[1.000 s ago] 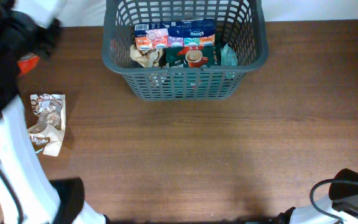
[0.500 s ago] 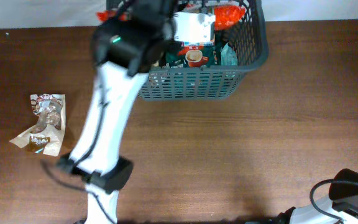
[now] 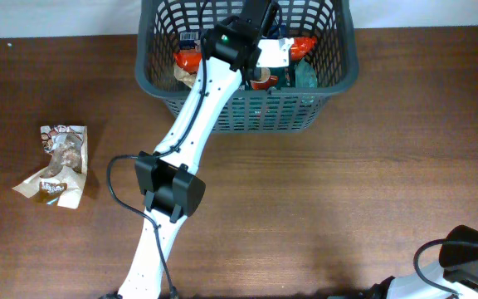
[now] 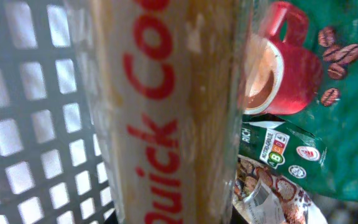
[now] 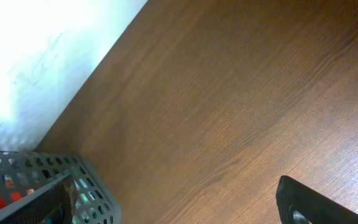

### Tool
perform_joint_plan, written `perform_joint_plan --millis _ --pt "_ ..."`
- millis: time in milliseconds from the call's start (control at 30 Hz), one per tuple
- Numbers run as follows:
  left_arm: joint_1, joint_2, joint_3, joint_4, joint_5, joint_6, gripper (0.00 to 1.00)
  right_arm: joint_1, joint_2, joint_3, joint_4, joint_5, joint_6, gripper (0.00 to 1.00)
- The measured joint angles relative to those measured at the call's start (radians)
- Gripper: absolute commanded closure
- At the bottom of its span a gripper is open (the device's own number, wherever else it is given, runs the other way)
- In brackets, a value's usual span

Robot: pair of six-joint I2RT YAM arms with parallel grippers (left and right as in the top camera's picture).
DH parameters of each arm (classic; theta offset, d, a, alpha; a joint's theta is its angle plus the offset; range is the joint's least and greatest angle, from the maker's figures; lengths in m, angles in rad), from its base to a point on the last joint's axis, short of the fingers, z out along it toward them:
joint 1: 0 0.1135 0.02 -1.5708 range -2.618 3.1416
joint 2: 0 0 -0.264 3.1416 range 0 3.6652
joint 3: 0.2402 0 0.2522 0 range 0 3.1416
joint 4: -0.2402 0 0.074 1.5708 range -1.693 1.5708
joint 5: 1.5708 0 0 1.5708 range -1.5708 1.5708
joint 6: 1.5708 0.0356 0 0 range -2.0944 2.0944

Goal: Pack container
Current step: 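Carry the Quick Cook pack over the basket and drop it inside, then move the left gripper to the clear snack bag and grasp it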

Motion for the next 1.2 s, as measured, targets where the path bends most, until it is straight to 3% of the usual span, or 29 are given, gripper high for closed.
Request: perform_joint_plan --millis 33,67,100,133,233,333,500,633,733,867,967,1133,1200 --pt "0.004 0.001 0.0 0.0 0.0 -0.008 0.96 0.0 0.0 0.0 0.0 0.0 0.0 0.01" --pt "0.009 0.002 0.0 0.001 0.001 -0.021 0.85 0.0 0.0 0.0 0.0 0.0 0.0 0.01" --pt "0.015 0.002 0.0 0.003 0.003 -0.028 0.7 0.0 0.0 0.0 0.0 0.0 -0.001 0.01" --pt "0.021 0.002 0.0 0.006 0.008 -0.039 0.46 0.0 0.0 0.0 0.0 0.0 0.0 0.01" --pt "0.043 0.002 0.001 0.019 0.011 -0.083 0.2 0.0 0.0 0.0 0.0 0.0 -0.001 0.01" --pt "0.055 -0.008 0.003 0.023 -0.007 -0.142 0.04 0.0 0.0 0.0 0.0 0.0 -0.001 0.01" --pt "0.058 -0.09 0.003 0.023 -0.028 -0.203 0.04 0.0 0.0 0.0 0.0 0.0 -0.001 0.01" --pt "0.058 -0.286 0.003 0.016 -0.029 -0.236 0.17 0.0 0.0 0.0 0.0 0.0 -0.001 0.01" --pt "0.095 -0.479 0.008 -0.034 -0.029 -0.259 0.18 0.0 0.0 0.0 0.0 0.0 0.0 0.01" --pt "0.274 -0.721 0.007 -0.056 -0.011 -0.305 0.25 0.0 0.0 0.0 0.0 0.0 -0.001 0.01" --pt "0.428 -0.84 -0.054 -0.095 -0.003 -0.364 0.4 0.0 0.0 0.0 0.0 0.0 0.0 0.01" --pt "0.621 -0.898 -0.226 -0.177 0.015 -0.531 0.38 0.0 0.0 0.0 0.0 0.0 0.0 0.01" --pt "0.7 -0.865 -0.358 -0.234 0.026 -0.628 0.27 0.0 0.0 0.0 0.0 0.0 -0.001 0.01"
